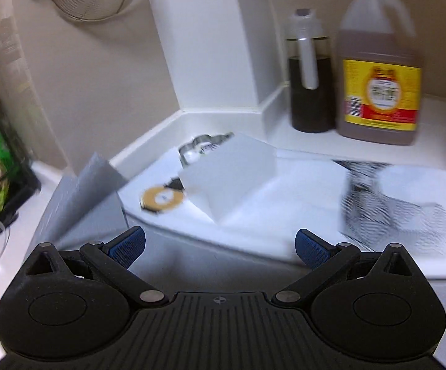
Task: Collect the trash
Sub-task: 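Raise both tools back up to the counter, then close the left tool on the metal egg ring while the right tool grasps the white tissue box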
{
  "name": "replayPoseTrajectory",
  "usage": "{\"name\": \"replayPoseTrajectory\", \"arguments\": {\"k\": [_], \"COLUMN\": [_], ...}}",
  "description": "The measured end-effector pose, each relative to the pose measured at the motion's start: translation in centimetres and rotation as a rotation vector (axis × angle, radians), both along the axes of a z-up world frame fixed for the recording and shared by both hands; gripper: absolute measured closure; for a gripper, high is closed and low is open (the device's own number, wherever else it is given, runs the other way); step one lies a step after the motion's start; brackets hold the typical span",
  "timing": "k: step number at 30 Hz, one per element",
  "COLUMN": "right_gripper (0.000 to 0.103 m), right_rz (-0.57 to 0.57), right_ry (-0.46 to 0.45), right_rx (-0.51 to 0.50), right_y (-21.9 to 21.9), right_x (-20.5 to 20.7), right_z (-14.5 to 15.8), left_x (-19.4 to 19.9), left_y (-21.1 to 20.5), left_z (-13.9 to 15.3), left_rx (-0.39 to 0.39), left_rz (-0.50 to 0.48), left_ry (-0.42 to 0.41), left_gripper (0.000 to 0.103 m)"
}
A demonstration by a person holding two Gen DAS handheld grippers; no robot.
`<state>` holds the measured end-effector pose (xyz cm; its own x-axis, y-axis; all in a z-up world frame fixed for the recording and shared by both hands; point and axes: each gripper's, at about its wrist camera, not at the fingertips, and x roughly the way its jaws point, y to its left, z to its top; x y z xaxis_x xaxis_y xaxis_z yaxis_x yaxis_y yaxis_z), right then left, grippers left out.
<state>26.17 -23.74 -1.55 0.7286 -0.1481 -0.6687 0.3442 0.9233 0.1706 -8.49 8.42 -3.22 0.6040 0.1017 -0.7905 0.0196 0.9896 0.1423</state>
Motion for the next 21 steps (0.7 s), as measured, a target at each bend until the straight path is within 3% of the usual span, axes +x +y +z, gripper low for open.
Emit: {"name": "replayPoseTrajectory", "arguments": {"k": [6, 10, 17, 20, 21], "right_gripper": [0.000, 0.000, 0.000, 0.001, 0.016], "right_rz": [-0.103, -0.141, -0.086, -0.107, -0.144], "right_ry": [0.039, 0.124, 0.111, 0.107, 0.062], "right_rx": [-0.006, -0.022, -0.175, -0.138, -0.106], "right_y": [0.2, -0.4, -0.3, -1.0, -1.5], "right_x": [6.9, 10.1, 9.6, 9.0, 8.2], "right_z": [-1.9, -3.7, -5.4, -4.5, -4.0], "left_x": [1.1, 1.6, 2.5, 2.8, 2.9], "left_y": [1.0, 1.3, 0.4, -0.4, -0.5], "left_z": [-0.1, -0.6, -1.0, -0.3, 0.1], "left_rx": [0.029, 0.040, 0.041, 0.049, 0.052], "left_rz": [0.036, 0.044, 0.008, -0.018, -0.022], "left_ry": [0.031, 0.052, 0.060, 0.040, 0.025], "left_gripper": [0.000, 0.000, 0.000, 0.000, 0.000]}}
